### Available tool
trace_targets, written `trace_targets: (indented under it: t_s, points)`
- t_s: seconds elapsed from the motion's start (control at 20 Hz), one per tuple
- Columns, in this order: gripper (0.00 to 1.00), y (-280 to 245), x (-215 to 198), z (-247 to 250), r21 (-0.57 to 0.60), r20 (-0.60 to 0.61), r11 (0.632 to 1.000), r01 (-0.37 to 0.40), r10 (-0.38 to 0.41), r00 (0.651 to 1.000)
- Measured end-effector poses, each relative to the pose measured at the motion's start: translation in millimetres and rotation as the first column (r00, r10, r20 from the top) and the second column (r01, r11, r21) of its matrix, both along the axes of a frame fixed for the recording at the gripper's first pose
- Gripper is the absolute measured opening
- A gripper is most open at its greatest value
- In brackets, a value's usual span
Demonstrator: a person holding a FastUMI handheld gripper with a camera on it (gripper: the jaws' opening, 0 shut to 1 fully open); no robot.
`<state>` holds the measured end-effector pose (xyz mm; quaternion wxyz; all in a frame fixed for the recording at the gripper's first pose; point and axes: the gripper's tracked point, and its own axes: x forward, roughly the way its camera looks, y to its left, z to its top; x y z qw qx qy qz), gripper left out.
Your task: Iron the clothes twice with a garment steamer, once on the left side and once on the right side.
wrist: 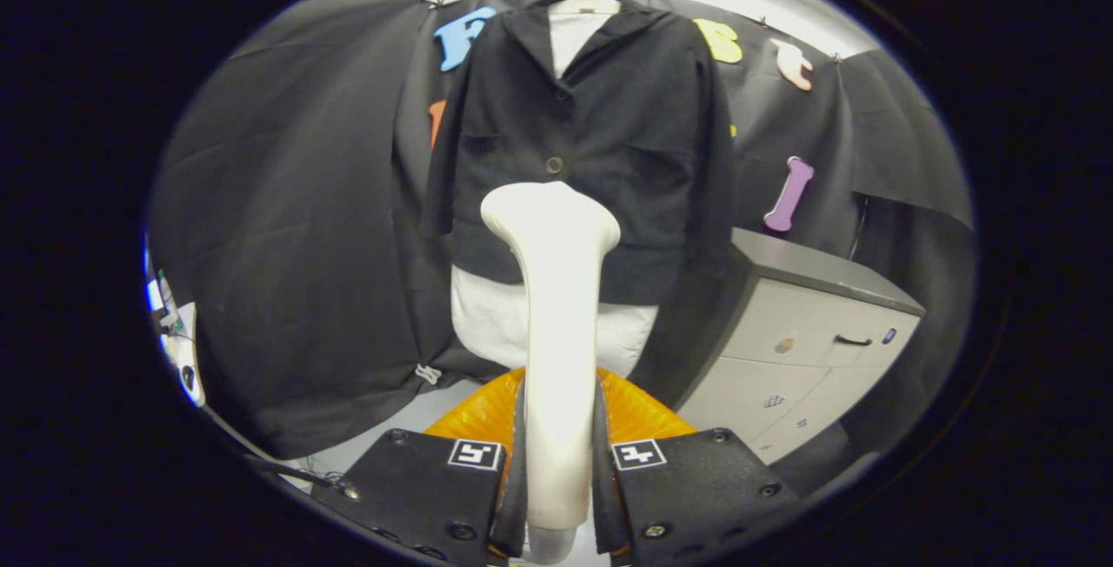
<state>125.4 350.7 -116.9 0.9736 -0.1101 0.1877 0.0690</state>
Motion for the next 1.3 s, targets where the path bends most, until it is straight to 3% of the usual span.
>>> trace_targets:
  t_s: [0.25,0.7,1.3]
  points:
    - [0.33,-89,-26,51,0.040,0.054,0.997,0.064,-0.066,0.996]
    - [0.33,-214,-79,67,0.086,0.047,0.989,0.123,-0.128,0.991]
    - [0.33,-336,-138,74,0.102,0.010,0.982,0.160,-0.162,0.987]
